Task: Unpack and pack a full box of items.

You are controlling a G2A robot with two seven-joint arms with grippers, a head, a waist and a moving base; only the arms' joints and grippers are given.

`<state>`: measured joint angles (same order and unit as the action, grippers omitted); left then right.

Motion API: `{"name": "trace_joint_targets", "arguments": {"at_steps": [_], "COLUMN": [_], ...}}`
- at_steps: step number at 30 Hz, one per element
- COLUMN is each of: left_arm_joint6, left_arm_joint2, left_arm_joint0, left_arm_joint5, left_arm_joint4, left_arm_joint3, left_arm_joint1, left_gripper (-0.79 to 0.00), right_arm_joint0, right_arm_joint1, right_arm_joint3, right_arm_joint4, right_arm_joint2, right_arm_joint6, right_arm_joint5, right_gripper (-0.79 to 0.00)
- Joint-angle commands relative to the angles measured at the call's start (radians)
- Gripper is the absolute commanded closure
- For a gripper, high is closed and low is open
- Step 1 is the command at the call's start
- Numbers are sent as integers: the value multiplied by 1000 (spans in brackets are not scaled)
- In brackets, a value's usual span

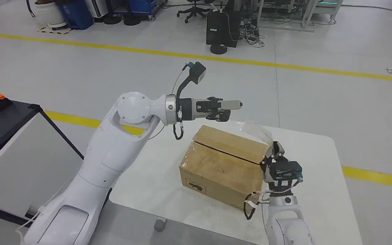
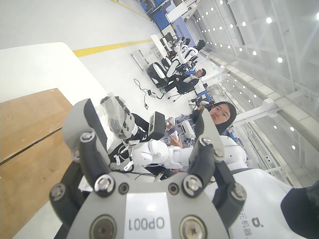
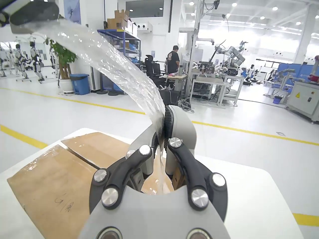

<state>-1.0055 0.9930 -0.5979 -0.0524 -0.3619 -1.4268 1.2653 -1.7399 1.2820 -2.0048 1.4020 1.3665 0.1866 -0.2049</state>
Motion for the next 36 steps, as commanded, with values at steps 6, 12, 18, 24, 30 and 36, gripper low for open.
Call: {"name": "trace_joint_targets", "arguments": {"at_steps": [6, 12, 18, 24, 30, 36], "left_arm_joint6": [0, 0, 0, 0, 0, 0], "left_arm_joint2": [0, 0, 0, 0, 0, 0], "left_arm_joint0": [0, 0, 0, 0, 0, 0], "left_arm_joint5": [0, 0, 0, 0, 0, 0], "left_arm_joint4": [0, 0, 0, 0, 0, 0], "left_arm_joint3": [0, 0, 0, 0, 0, 0], "left_arm_joint1": [0, 0, 0, 0, 0, 0], "left_gripper": [-785, -785, -785, -785, -785, -785], "right_arm_joint0": [-26, -67, -139, -161, -154, -131], "right_arm_joint1": [-7, -12, -9, -4, -1, 0], "right_arm_joint3": [27, 48, 61, 102, 141, 192], "right_arm_joint4": [-211, -312, -412, -491, -574, -670], "right_arm_joint2": [133, 229, 300, 336, 354, 378], "right_arm_joint6": [25, 56, 122, 135, 90, 7], "right_arm_joint5": [137, 222, 252, 245, 255, 284], "right_gripper": [0, 0, 0, 0, -117, -785]}}
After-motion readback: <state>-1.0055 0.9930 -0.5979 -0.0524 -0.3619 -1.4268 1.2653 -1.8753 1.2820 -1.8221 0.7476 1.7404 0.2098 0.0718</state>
